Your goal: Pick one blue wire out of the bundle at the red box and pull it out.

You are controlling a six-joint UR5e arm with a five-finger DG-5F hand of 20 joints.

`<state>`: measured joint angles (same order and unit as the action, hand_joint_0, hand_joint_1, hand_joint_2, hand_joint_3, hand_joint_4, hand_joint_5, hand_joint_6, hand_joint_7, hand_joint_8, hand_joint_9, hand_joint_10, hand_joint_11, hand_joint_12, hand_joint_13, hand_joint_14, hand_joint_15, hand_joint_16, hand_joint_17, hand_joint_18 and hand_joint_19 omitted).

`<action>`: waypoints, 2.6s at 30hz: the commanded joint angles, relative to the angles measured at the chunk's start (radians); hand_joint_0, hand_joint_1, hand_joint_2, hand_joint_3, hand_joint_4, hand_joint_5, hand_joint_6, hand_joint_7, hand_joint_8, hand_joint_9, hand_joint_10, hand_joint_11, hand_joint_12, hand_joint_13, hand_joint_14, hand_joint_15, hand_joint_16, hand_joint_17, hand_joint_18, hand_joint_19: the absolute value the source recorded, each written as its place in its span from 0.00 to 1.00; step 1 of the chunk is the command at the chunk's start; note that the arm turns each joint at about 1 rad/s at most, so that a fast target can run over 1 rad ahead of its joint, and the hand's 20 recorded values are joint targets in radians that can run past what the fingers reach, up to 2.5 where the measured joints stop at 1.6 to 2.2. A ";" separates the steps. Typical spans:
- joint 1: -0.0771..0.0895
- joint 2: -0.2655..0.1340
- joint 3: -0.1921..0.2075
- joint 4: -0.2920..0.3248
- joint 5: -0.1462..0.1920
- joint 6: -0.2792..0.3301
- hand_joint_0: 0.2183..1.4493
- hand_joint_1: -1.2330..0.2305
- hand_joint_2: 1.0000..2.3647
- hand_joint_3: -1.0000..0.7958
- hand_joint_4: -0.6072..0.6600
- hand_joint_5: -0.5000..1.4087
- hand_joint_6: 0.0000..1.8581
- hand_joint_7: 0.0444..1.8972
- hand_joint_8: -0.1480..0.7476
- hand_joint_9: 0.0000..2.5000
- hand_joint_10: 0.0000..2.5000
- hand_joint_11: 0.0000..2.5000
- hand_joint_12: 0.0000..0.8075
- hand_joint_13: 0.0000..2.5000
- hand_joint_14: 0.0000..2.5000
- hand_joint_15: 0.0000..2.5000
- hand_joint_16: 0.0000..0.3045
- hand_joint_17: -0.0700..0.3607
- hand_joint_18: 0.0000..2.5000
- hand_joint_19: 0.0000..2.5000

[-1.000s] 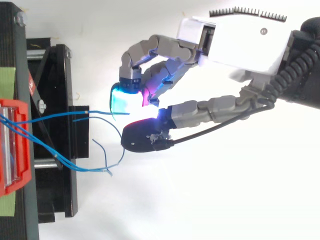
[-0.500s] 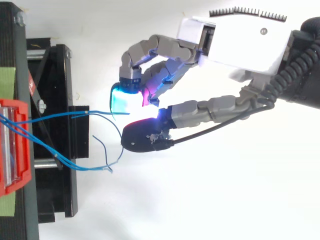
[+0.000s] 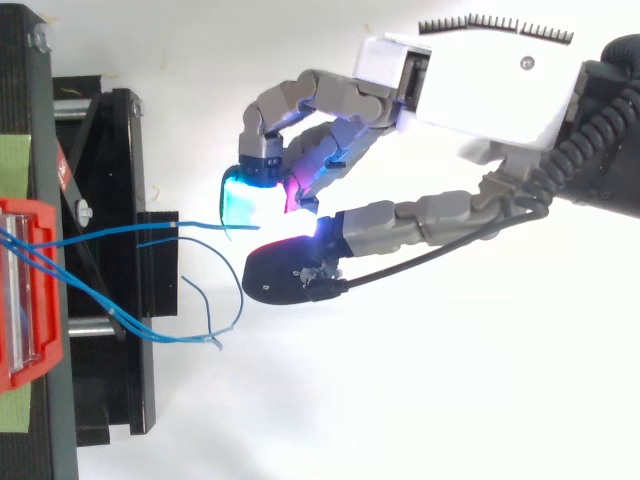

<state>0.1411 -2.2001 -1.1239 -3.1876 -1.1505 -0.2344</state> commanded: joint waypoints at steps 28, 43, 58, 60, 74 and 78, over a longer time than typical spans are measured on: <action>0.000 0.000 -0.001 0.000 0.000 0.000 0.32 0.37 0.02 0.52 0.57 0.15 0.51 0.57 0.60 0.37 0.01 0.30 0.56 0.26 0.00 0.12 0.21 0.50 0.26 0.17; 0.000 0.000 -0.002 0.000 0.000 0.000 0.32 0.37 0.02 0.52 0.57 0.15 0.51 0.57 0.60 0.37 0.01 0.30 0.56 0.26 0.00 0.12 0.21 0.50 0.26 0.17; 0.000 0.000 -0.002 0.000 0.002 0.000 0.32 0.37 0.02 0.52 0.56 0.15 0.51 0.57 0.60 0.37 0.01 0.30 0.56 0.26 0.00 0.12 0.21 0.50 0.26 0.16; 0.000 0.000 -0.002 0.000 0.000 0.000 0.32 0.37 0.02 0.52 0.56 0.15 0.51 0.57 0.60 0.37 0.01 0.30 0.56 0.26 0.00 0.12 0.21 0.50 0.26 0.17; 0.000 0.000 -0.004 0.000 0.000 0.000 0.32 0.37 0.02 0.52 0.56 0.15 0.51 0.57 0.60 0.37 0.01 0.30 0.56 0.26 0.01 0.12 0.21 0.50 0.26 0.16; 0.000 0.000 -0.002 0.000 0.002 0.000 0.32 0.37 0.02 0.52 0.56 0.15 0.51 0.57 0.60 0.36 0.01 0.29 0.57 0.26 0.00 0.12 0.21 0.50 0.26 0.17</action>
<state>0.1411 -2.1998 -1.1262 -3.1876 -1.1503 -0.2347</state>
